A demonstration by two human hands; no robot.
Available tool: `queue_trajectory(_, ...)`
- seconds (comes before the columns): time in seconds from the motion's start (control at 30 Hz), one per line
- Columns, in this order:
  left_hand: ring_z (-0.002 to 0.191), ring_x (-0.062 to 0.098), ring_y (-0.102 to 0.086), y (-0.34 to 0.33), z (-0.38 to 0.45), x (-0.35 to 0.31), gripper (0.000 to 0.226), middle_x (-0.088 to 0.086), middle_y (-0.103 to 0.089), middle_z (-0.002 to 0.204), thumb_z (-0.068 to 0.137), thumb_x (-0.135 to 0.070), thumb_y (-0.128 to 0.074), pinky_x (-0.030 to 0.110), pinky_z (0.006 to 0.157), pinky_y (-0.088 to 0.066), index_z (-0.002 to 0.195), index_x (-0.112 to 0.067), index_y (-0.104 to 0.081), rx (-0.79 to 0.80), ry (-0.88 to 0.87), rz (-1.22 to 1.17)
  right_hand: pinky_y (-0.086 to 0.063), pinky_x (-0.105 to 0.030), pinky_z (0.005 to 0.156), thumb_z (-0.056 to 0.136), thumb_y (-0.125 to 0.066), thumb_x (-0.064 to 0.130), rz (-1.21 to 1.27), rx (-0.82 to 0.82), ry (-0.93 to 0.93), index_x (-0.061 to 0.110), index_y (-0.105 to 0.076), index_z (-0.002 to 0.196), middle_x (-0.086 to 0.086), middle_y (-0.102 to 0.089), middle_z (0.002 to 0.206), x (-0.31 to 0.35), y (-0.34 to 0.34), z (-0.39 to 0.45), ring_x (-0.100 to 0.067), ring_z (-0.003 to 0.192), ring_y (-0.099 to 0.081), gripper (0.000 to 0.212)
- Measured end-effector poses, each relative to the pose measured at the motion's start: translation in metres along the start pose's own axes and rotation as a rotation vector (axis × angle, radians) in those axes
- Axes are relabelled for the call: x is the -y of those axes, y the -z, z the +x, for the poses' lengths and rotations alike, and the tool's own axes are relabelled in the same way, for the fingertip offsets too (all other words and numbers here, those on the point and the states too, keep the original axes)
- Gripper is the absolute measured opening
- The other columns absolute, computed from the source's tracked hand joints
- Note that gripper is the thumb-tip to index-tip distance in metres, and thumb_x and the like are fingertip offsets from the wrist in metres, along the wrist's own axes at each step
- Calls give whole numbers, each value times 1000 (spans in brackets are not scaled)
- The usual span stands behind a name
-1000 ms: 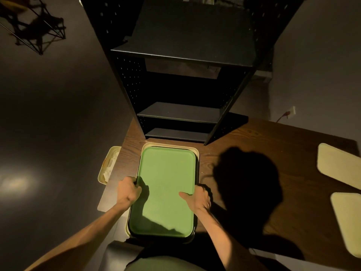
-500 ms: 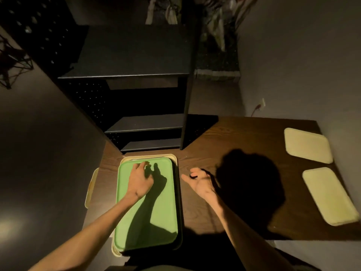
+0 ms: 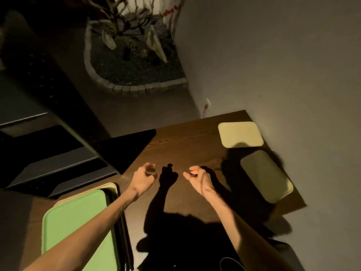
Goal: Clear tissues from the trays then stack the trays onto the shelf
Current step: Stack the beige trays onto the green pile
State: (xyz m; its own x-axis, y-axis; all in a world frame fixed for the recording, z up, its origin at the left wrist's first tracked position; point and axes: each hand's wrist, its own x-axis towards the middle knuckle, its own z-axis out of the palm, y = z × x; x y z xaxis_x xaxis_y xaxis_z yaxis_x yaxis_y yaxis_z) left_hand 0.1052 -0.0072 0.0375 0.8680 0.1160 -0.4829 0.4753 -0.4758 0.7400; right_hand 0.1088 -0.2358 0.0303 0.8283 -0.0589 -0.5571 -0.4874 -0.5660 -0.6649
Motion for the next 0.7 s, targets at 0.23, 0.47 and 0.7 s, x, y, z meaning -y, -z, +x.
queue_trajectory(0.23,98,23,-69,-102,36,-69,40,4,-68,109,87,5,-47,37,78,-58,112,-21,-62,179,35,-5,-48,-33,101,86,-73,36,171,-134,-150,19,-66,112,-5,-70,116,-69,90,26,-24,113,-63,32)
queue_trajectory(0.47,85,28,-72,-187,75,-106,37,14,-73,102,84,3,-48,40,74,-62,106,-18,-69,284,52,93,-52,-50,98,80,-71,41,290,-241,-282,32,-62,86,-3,-73,105,-157,140,63,-26,104,-66,14)
queue_trajectory(0.7,90,28,-71,-251,99,-129,29,13,-72,103,89,-5,-55,39,78,-61,115,-12,-68,347,71,197,-45,-36,92,96,-60,33,188,-180,-292,7,-60,122,-16,-64,120,-202,167,70,-34,117,-59,37)
